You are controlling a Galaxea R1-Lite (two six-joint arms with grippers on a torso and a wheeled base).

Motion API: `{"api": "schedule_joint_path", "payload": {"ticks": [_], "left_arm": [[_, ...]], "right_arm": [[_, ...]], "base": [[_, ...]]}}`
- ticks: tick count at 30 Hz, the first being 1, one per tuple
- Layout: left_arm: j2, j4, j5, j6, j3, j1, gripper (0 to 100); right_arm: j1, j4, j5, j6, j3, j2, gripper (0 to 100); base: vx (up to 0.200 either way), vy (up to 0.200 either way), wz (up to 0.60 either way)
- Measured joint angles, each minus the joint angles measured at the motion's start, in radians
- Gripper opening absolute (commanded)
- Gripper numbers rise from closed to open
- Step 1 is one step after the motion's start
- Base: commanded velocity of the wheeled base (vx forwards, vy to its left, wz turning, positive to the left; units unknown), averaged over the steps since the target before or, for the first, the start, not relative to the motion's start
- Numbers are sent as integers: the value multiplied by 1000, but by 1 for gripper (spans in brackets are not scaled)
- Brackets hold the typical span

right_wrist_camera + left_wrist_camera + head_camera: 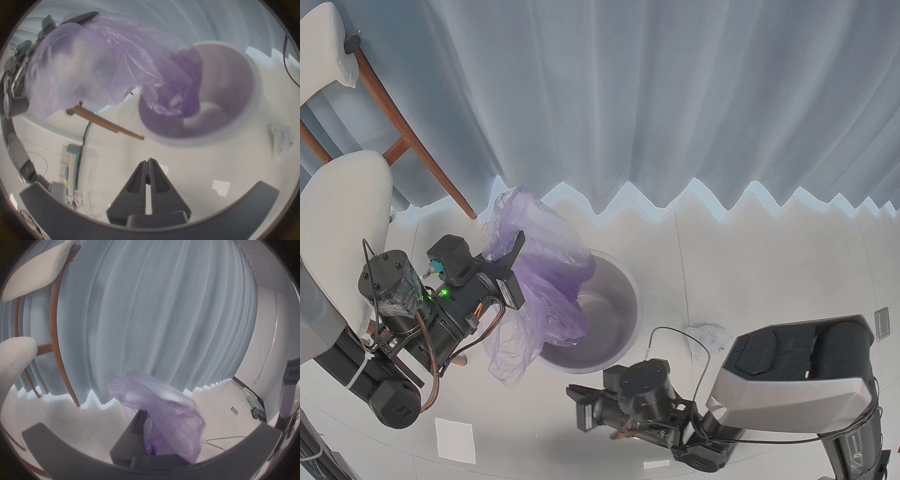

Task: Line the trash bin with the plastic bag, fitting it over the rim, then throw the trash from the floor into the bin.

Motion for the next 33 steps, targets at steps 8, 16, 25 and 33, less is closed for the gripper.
{"api": "schedule_joint_path", "payload": {"ticks": [8, 16, 25, 33], "left_arm": [[18, 0, -1, 4, 1, 2, 0], [53, -2, -21, 27, 7, -2, 0], [78, -1, -117, 99, 6, -29, 0], [94, 0, -299, 242, -5, -28, 0]], "right_arm": [[26, -114, 63, -53, 412, -147, 0], [-58, -361, 111, -124, 681, -253, 0], [-167, -363, 109, -231, 717, -326, 0], [-246, -362, 107, -233, 634, -333, 0]], "base": [[0, 0, 0], [0, 0, 0], [0, 0, 0], [0, 0, 0]]}}
